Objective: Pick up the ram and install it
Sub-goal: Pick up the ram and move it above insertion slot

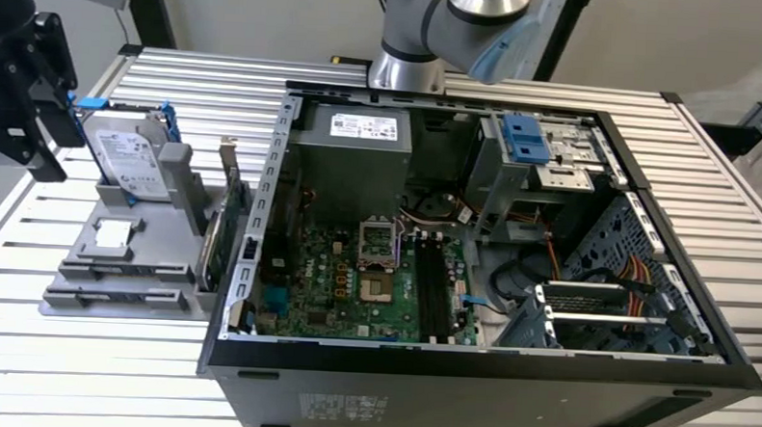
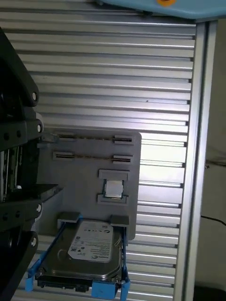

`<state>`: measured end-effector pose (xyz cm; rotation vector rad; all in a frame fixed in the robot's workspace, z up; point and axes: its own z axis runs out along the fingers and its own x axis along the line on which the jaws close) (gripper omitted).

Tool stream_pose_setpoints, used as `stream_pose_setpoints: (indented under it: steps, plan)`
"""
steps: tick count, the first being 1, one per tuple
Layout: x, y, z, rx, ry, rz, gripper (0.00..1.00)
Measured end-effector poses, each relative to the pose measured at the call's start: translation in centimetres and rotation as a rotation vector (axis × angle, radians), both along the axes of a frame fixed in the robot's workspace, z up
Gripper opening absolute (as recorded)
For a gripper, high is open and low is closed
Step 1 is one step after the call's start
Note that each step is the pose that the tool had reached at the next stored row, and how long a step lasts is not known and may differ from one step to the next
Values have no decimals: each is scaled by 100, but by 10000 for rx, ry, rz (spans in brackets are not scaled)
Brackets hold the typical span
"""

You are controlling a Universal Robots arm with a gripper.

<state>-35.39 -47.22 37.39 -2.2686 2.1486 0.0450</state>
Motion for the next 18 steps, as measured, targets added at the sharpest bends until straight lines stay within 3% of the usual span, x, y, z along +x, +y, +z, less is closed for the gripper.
stream_pose_setpoints:
  steps: [18]
  plan:
    - [1, -7, -116, -23, 0, -54, 100]
